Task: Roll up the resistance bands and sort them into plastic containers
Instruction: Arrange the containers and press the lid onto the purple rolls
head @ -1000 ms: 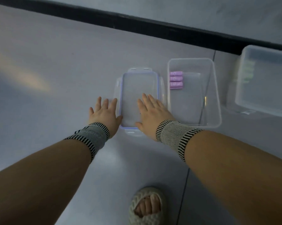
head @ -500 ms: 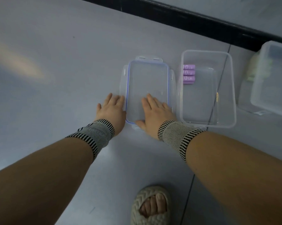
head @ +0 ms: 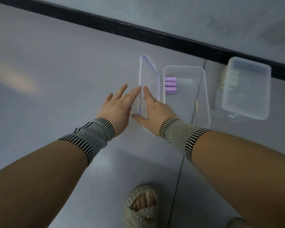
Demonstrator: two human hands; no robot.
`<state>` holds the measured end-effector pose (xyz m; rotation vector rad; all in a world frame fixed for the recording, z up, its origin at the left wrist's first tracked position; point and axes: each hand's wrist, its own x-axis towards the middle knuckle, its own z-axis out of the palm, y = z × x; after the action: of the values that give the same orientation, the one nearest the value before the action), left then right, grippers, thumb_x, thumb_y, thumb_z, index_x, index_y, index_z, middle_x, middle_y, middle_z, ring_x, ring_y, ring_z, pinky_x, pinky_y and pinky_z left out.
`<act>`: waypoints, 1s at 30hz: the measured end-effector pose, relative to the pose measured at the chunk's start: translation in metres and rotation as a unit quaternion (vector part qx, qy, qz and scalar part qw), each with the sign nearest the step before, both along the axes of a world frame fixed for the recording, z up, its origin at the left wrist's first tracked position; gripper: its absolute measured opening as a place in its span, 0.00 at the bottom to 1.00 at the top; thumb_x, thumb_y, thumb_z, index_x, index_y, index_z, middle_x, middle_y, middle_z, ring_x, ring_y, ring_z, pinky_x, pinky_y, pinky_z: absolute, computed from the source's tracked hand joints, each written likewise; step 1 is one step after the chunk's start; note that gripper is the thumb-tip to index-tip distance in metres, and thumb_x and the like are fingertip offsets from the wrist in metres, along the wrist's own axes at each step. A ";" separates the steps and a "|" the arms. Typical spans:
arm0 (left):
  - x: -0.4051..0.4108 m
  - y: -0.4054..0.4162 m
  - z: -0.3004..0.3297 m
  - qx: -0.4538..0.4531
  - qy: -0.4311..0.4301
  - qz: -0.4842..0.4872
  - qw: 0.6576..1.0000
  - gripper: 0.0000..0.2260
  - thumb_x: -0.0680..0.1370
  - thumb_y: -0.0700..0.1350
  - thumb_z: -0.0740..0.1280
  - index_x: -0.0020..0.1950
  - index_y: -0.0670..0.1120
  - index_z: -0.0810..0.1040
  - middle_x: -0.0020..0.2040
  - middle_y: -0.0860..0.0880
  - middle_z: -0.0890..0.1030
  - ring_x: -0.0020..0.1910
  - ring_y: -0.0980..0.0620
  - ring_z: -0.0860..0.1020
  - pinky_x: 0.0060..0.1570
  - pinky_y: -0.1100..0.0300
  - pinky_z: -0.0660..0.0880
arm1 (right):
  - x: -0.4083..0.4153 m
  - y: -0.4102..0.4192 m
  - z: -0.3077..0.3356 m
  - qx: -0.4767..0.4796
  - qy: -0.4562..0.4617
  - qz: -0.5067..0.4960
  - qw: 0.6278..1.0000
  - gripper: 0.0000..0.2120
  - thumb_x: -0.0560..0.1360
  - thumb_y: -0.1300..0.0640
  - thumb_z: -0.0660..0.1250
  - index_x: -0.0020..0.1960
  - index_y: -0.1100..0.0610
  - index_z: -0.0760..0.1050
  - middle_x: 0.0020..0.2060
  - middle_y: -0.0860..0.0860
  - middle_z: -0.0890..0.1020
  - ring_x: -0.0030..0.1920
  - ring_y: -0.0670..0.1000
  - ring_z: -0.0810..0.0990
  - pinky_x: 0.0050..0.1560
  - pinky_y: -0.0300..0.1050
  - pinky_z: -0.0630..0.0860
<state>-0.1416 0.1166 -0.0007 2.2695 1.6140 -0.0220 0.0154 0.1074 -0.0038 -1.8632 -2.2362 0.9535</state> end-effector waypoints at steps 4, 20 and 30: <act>0.016 0.009 0.005 0.003 -0.020 -0.006 1.000 0.29 0.81 0.43 0.55 0.77 0.54 0.41 0.75 0.54 0.61 0.76 0.55 0.44 0.74 0.50 0.49 | 0.017 -0.001 0.011 0.018 0.036 -0.033 0.999 0.40 0.76 0.43 0.62 0.77 0.48 0.39 0.71 0.51 0.70 0.59 0.54 0.78 0.60 0.51 0.75; 0.091 0.002 -0.007 -0.032 0.020 -0.044 0.998 0.40 0.72 0.69 0.54 0.76 0.55 0.39 0.78 0.55 0.42 0.76 0.49 0.40 0.74 0.44 0.48 | 0.113 -0.007 0.025 0.041 0.166 -0.296 0.940 0.27 0.80 0.61 0.57 0.75 0.42 0.57 0.64 0.51 0.75 0.56 0.49 0.79 0.59 0.46 0.77; 0.128 0.000 -0.032 -0.092 0.096 -0.094 0.987 0.34 0.76 0.65 0.56 0.76 0.58 0.41 0.77 0.56 0.40 0.76 0.49 0.39 0.72 0.42 0.47 | 0.166 -0.024 -0.017 0.026 -0.058 -0.237 0.969 0.25 0.79 0.54 0.57 0.75 0.51 0.56 0.62 0.57 0.71 0.62 0.57 0.67 0.63 0.51 0.66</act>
<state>-0.0140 0.1161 -0.0327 2.3211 1.4132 -0.4309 0.1815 0.0836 -0.0204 -2.3233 -1.7111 0.7092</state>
